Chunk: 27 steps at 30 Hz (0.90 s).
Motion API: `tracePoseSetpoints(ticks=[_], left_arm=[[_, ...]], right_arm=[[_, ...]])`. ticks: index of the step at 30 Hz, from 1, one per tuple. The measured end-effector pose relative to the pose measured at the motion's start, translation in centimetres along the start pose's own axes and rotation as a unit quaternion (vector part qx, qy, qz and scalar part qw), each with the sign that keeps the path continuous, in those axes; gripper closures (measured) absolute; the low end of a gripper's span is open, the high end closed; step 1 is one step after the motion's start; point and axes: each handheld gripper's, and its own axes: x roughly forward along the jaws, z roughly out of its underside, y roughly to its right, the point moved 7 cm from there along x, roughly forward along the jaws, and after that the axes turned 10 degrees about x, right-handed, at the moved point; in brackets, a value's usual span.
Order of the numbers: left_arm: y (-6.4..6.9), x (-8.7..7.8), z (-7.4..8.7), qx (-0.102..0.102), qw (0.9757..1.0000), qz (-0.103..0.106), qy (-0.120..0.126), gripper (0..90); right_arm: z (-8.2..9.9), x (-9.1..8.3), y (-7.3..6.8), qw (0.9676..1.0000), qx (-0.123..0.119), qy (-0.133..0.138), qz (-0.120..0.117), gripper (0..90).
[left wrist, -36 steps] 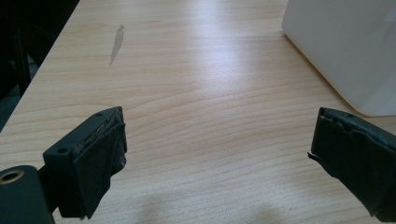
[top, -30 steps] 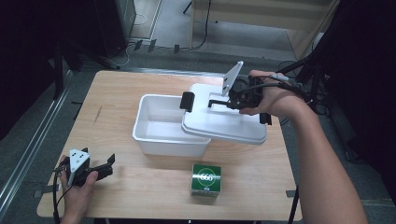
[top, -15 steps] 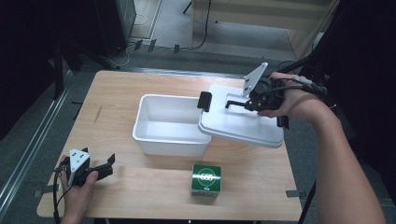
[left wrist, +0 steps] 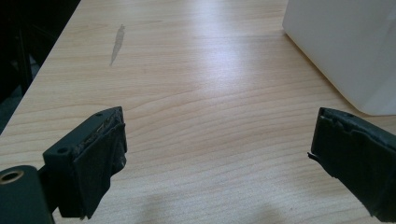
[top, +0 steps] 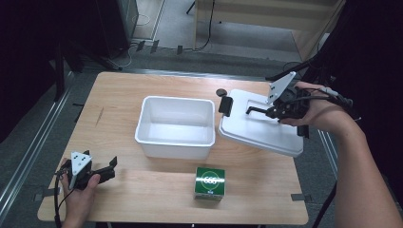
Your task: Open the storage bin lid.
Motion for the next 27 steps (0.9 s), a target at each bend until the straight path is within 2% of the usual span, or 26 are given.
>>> tracePoseSetpoints(ticks=[9,27], left_arm=[[0.0,0.0,0.0,-0.001,1.0,0.0,-0.001,4.2],[0.0,0.0,0.0,0.0,1.0,0.0,-0.003,4.2]], right_arm=[[1.7,1.3,-0.2,0.9999,0.01,0.003,-0.006,85.8],[4.4,6.8,-1.6,0.9992,0.018,-0.018,-0.032,85.8]])
